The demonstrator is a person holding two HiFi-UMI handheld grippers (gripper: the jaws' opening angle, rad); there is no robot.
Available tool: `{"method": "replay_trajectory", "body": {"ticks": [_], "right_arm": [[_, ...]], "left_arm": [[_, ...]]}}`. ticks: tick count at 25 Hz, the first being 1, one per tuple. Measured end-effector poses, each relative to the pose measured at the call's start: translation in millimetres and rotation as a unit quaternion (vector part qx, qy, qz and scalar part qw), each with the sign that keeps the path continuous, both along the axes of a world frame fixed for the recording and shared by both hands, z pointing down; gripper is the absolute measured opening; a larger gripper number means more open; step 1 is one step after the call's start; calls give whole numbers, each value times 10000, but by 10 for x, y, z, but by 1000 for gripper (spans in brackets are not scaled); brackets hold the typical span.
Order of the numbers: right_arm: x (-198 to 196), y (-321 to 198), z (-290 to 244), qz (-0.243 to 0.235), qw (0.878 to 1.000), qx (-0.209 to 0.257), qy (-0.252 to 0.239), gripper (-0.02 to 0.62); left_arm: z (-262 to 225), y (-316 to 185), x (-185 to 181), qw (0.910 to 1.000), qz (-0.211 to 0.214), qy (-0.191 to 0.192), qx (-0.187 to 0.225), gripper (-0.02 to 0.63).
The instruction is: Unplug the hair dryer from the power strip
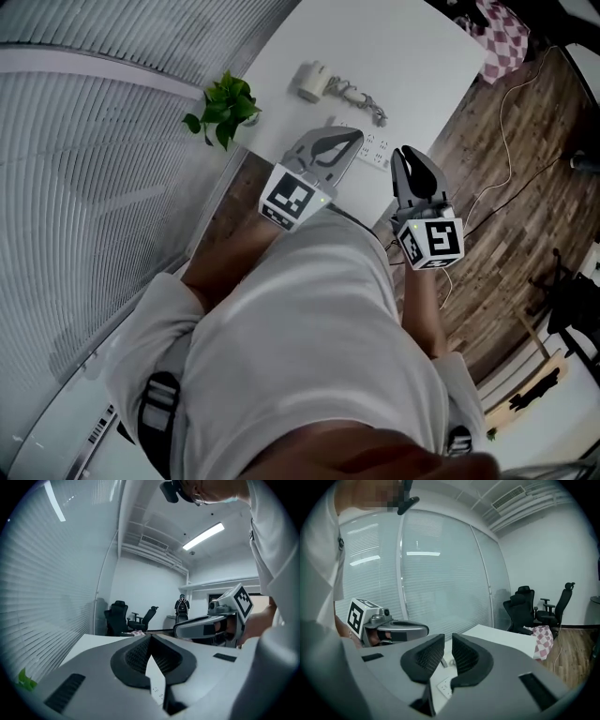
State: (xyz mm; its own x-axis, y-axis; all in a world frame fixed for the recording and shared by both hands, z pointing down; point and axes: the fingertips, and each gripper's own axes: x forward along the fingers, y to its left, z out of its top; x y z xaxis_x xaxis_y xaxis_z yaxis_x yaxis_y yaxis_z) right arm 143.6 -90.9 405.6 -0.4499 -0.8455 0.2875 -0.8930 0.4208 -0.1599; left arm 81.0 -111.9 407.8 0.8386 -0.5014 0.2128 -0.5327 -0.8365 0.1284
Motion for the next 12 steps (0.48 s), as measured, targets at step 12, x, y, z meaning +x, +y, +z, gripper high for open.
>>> {"method": "replay_trajectory", "body": {"ticks": [12], "right_arm": [[-234, 232, -798, -248, 9977, 612, -137, 55]], "left_arm": [[-896, 304, 31, 9953, 325, 671, 620, 29]]}}
